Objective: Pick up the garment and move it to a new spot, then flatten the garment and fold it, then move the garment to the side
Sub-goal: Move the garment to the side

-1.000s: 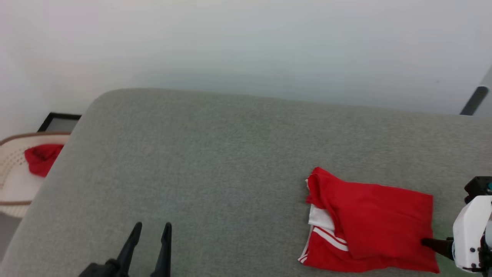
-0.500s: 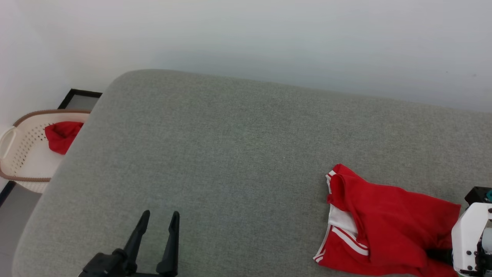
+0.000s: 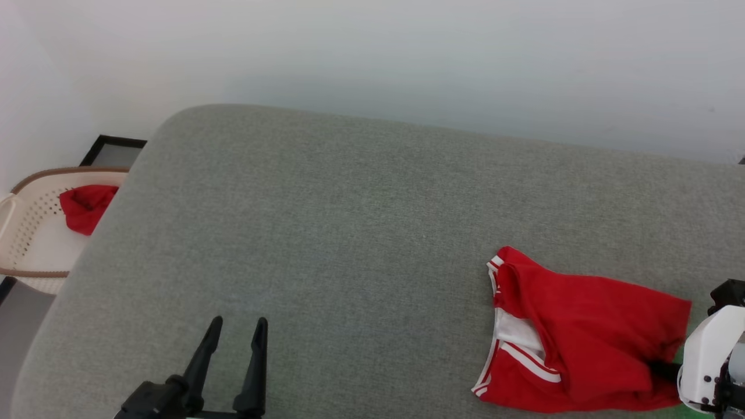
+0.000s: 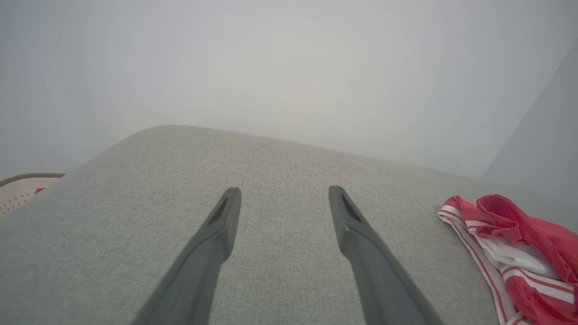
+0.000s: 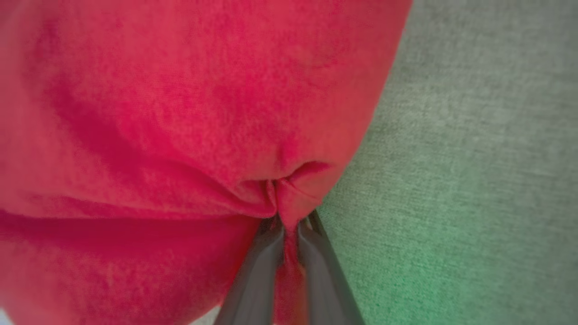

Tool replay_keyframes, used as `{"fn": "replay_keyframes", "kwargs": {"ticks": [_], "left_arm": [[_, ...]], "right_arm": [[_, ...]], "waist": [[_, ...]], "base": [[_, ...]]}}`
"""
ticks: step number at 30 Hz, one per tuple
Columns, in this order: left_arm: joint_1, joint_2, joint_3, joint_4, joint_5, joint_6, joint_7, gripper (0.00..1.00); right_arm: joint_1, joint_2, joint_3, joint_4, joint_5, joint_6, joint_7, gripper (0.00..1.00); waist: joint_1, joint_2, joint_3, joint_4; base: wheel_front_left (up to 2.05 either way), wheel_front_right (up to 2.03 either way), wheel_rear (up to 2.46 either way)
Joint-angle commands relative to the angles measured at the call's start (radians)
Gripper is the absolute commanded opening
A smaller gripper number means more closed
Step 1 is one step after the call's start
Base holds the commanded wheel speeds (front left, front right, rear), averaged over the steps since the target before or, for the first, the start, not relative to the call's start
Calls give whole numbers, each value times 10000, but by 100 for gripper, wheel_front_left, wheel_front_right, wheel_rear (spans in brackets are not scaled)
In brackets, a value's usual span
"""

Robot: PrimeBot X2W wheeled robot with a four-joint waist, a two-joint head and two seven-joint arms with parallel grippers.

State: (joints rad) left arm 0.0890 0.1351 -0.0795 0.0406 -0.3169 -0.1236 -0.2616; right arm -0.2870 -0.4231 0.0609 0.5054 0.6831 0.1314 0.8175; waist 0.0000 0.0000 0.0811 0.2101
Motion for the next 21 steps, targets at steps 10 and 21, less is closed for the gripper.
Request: {"fn": "replay_keyframes", "kwargs": {"ticks": [10, 21], "left_arm": [[-131, -19, 9, -103, 113, -64, -20, 100], [-1030, 192, -454, -259, 215, -75, -20, 100]], "right_arm": [[294, -585, -275, -655, 1020, -15, -1216, 0], [29, -1005, -1396, -775, 1049, -14, -2333, 0]], "waist": [[0, 0, -29, -957], [0, 0, 517, -2961]], "base": [[0, 0, 0], [0, 0, 0]]}}
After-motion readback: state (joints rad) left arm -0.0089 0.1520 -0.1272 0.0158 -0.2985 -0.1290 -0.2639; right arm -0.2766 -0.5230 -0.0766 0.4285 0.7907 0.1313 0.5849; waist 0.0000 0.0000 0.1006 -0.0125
